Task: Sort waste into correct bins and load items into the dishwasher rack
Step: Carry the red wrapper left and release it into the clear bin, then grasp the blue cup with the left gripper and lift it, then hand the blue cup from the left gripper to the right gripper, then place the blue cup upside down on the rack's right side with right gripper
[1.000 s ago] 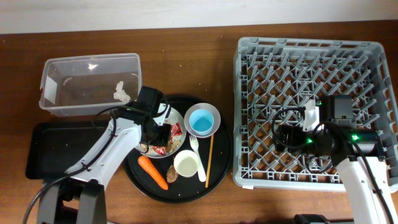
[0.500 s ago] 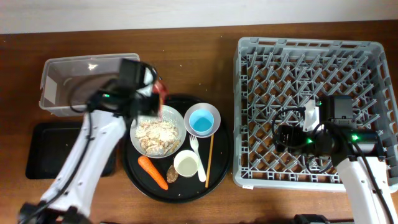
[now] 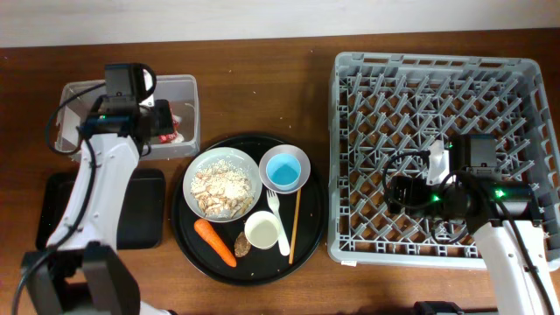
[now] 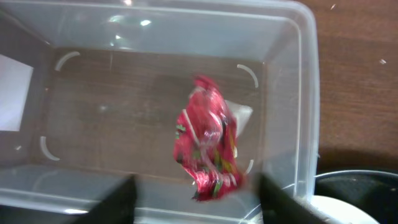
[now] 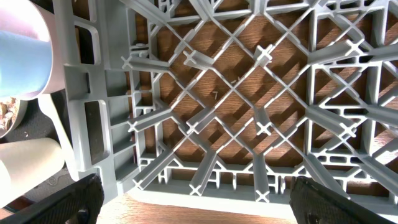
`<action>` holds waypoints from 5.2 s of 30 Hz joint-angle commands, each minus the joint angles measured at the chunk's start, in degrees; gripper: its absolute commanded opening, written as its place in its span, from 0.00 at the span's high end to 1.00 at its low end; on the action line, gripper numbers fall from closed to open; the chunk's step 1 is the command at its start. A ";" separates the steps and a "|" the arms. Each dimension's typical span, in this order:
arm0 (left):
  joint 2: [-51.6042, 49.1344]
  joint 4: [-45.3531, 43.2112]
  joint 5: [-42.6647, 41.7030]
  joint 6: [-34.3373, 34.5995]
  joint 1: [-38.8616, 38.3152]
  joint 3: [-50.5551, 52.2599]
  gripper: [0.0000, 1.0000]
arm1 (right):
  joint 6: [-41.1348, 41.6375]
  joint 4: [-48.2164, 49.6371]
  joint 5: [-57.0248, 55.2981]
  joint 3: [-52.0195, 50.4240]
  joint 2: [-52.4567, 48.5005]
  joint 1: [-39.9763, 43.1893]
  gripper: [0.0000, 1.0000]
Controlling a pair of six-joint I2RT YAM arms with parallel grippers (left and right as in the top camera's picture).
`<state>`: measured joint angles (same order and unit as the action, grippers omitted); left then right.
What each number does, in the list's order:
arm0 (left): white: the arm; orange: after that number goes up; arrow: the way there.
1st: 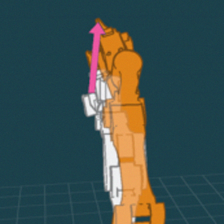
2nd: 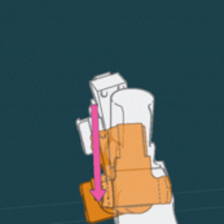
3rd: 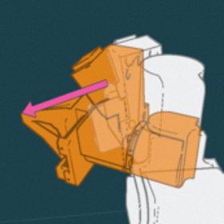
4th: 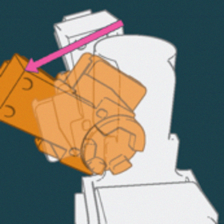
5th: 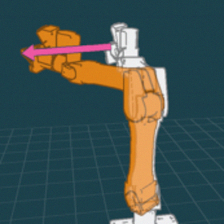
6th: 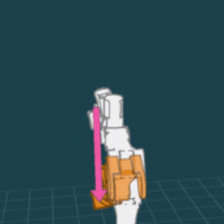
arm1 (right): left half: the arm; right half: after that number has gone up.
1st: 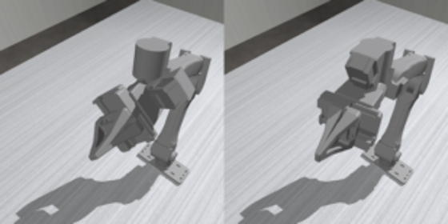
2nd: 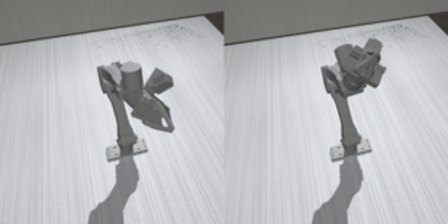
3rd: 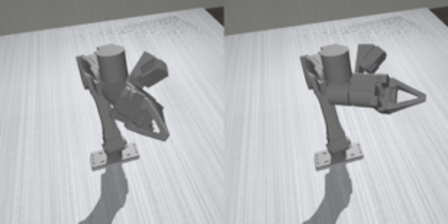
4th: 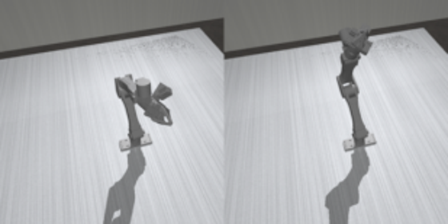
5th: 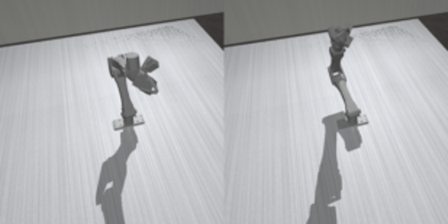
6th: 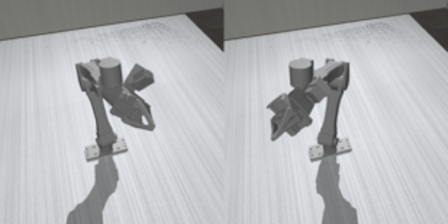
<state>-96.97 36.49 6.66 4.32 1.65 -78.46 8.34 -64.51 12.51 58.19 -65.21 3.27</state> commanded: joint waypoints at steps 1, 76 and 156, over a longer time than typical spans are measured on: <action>0.28 -0.92 -0.37 -0.55 0.17 -1.14 0.26 | -0.55 -0.11 -0.74 1.25 0.07 -0.26 0.02; 0.33 20.98 -79.76 -17.64 -20.39 -10.14 1.00 | -18.23 19.39 68.35 1.84 -0.44 -0.26 0.01; 0.35 28.26 -28.41 -4.31 -8.35 -10.14 0.85 | -10.88 6.27 15.04 9.88 -0.48 12.41 0.63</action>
<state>-96.97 63.88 -25.82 0.08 -8.58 -88.73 -4.32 -55.59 41.52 63.51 -66.24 12.10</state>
